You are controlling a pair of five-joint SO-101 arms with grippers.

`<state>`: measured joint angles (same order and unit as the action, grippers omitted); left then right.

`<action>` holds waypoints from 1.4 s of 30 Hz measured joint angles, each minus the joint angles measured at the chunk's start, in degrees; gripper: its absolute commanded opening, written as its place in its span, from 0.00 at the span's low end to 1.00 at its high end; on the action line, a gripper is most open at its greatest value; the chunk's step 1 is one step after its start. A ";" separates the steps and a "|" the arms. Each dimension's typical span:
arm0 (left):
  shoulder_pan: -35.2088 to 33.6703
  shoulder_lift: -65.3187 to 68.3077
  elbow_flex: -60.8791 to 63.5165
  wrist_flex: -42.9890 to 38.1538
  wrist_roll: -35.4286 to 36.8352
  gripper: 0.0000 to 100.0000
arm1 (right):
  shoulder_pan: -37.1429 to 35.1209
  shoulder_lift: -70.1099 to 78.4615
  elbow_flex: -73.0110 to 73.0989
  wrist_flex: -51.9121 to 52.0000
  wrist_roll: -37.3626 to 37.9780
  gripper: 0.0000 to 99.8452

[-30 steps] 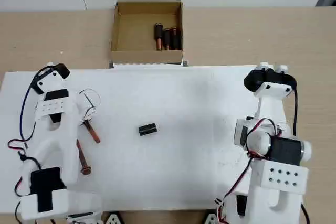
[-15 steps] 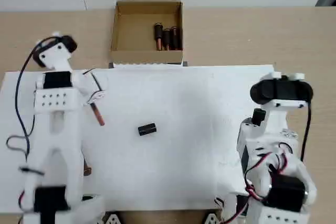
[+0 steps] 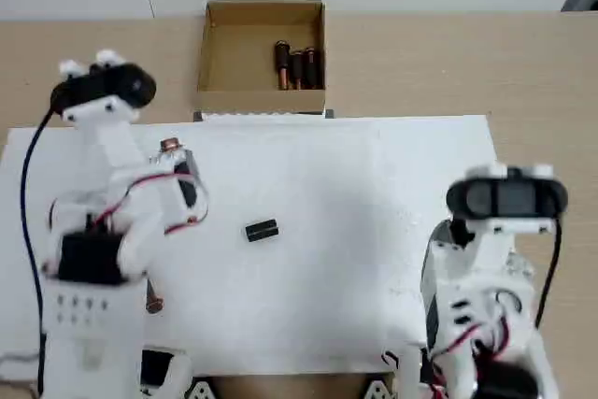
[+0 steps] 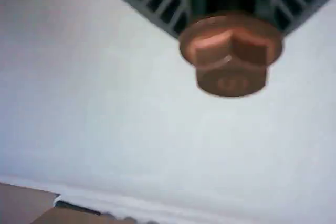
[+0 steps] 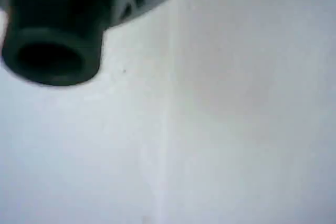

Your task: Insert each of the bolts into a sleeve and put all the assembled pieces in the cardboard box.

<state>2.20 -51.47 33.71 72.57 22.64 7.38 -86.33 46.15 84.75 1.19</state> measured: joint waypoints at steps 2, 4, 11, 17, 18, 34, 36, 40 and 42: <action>0.00 -5.36 5.71 -3.16 -2.20 0.00 | 0.09 -3.34 3.34 0.00 0.00 0.00; 0.00 -10.99 11.25 -6.42 -3.78 0.00 | 0.18 -8.53 6.15 -0.18 0.00 0.00; 0.00 -24.88 25.23 -11.60 -4.92 0.00 | -2.99 -16.62 17.23 -4.13 0.00 0.00; 0.00 -30.68 31.38 -14.33 -4.92 0.00 | -11.34 -16.70 22.51 -11.78 0.00 0.00; 0.00 -31.65 32.44 -15.21 -4.92 0.00 | -12.75 -16.70 23.65 -13.36 0.00 0.00; 8.09 -51.52 50.20 -28.75 -5.36 0.00 | -33.93 -16.70 42.90 -38.15 0.00 0.00; 9.05 -51.78 51.69 -31.82 -5.01 0.00 | -36.04 -16.70 44.57 -40.62 0.00 0.00; 9.49 -51.87 54.95 -39.21 -4.48 0.00 | -40.00 -16.79 46.51 -43.60 0.00 0.00; 9.49 -51.87 55.47 -41.58 -4.13 0.00 | -41.67 -16.70 47.38 -44.04 0.00 0.00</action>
<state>11.69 -103.34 89.19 30.99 18.51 -34.29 -103.03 93.54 40.70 1.19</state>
